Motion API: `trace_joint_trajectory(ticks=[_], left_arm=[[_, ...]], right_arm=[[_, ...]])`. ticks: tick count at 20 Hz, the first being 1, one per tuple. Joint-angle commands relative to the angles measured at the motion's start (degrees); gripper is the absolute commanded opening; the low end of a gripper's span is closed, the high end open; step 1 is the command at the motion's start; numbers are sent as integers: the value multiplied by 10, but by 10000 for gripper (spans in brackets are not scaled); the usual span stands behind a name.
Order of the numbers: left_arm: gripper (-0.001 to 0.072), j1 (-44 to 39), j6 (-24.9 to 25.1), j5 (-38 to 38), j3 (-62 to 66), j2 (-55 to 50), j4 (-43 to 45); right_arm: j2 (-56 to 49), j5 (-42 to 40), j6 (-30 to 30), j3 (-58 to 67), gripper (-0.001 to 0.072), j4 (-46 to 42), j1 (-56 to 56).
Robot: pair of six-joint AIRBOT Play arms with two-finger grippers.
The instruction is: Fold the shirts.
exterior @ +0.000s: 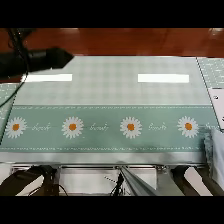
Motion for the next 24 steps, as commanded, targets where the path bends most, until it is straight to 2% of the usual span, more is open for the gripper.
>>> trace_joint_trajectory(ticks=[1, 4, 5, 7, 10, 24], left_arm=[[26, -40, -24, -87, 107, -41, 75], [27, -71, -130, -87, -4, -42, 247], [27, -68, -156, -87, -55, -43, 278], [28, -49, -194, -87, -134, -43, 274], [28, -45, -189, -75, -177, -44, 277], [28, -46, -190, -62, -174, -44, 279]], right_arm=[[-65, -153, -2, -13, 23, -79, 296], [-128, -155, 103, -118, 23, -294, 468], [-149, -145, 131, -150, 23, -329, 482], [-179, -141, 160, -193, 23, -341, 473], [-186, -148, 171, -211, 24, -348, 464], [-185, -146, 174, -211, 24, -348, 464]])
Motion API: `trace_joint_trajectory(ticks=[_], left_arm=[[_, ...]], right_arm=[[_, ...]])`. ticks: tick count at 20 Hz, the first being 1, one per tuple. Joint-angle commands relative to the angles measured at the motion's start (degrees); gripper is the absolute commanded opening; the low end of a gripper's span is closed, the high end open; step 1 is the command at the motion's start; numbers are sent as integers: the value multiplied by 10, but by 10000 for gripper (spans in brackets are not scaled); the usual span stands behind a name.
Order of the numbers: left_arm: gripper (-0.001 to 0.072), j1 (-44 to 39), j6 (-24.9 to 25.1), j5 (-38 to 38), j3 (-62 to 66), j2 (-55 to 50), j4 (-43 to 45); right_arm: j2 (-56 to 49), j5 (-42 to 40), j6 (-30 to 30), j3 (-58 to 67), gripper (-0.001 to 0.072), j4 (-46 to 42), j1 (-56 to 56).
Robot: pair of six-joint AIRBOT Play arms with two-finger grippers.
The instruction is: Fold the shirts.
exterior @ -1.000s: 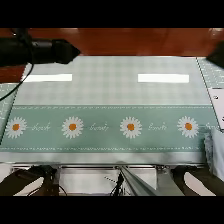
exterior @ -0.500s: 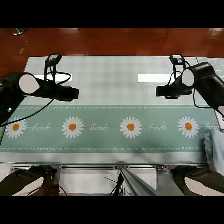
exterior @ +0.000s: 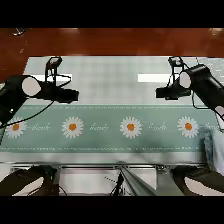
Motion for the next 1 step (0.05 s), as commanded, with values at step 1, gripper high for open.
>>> trace_joint_trajectory(ticks=[1], left_arm=[[28, 0, -1, 0, 0, 0, 0]], right_arm=[[0, 1, 1, 0, 24, -1, 1]])
